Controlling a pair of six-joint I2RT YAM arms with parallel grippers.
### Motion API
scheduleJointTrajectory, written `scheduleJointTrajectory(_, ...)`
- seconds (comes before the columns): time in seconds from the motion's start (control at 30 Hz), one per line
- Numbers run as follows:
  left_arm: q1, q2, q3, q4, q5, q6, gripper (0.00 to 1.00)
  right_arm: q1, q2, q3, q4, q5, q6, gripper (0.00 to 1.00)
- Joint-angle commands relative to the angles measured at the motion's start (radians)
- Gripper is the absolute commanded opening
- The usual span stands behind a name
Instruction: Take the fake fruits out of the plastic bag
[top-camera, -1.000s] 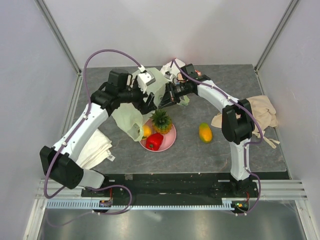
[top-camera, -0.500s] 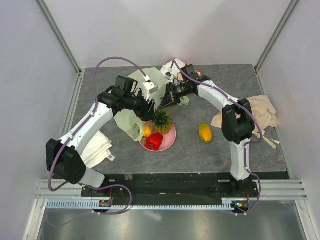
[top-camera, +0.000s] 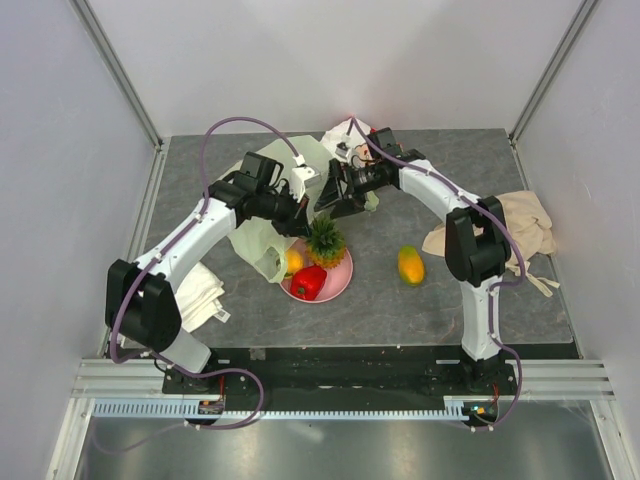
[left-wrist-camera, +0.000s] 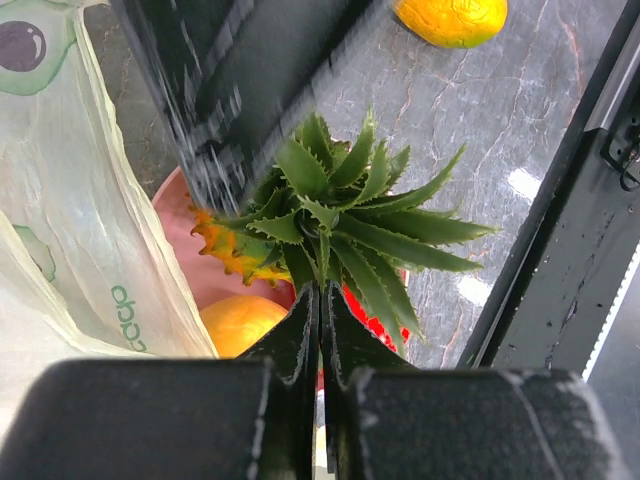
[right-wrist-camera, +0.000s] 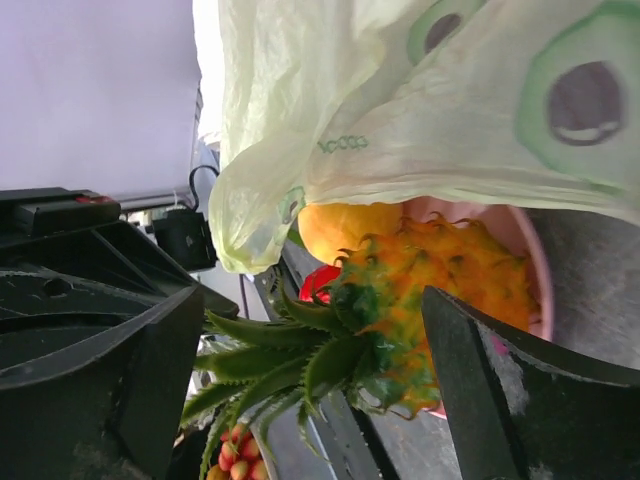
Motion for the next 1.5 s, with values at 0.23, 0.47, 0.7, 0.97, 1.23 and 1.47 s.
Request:
scheduleJointTrajectory(0.23,0.0,-0.056,-0.01,0.055,-0.015,-0.049,0.02,-0.226,-0.161,0.062,-0.291,0.34,-0.483,0.98)
scheduleJointTrajectory(0.47,0.003,-0.068,-0.016,0.064,-0.035,-0.055,0.02,-0.266,-0.321,-0.165,-0.479,0.533,-0.704,0.98)
scheduleJointTrajectory(0.7,0.004,-0.069,-0.03,0.075,-0.047,-0.056,0.02,-0.266,-0.372,-0.263,-0.539,0.605,-0.664,0.98)
scheduleJointTrajectory(0.97,0.007,-0.059,-0.039,0.084,-0.06,-0.053,0.02,-0.249,-0.356,-0.372,-0.54,0.628,-0.671,0.98)
scheduleJointTrajectory(1.23,0.015,-0.06,-0.047,0.101,-0.067,-0.061,0.02,-0.215,-0.3,-0.395,-0.557,0.645,-0.679,0.89)
scheduleJointTrajectory(1.47,0.02,-0.066,-0.06,0.107,-0.066,-0.072,0.02,-0.207,-0.215,-0.359,-0.52,0.668,-0.661,0.8)
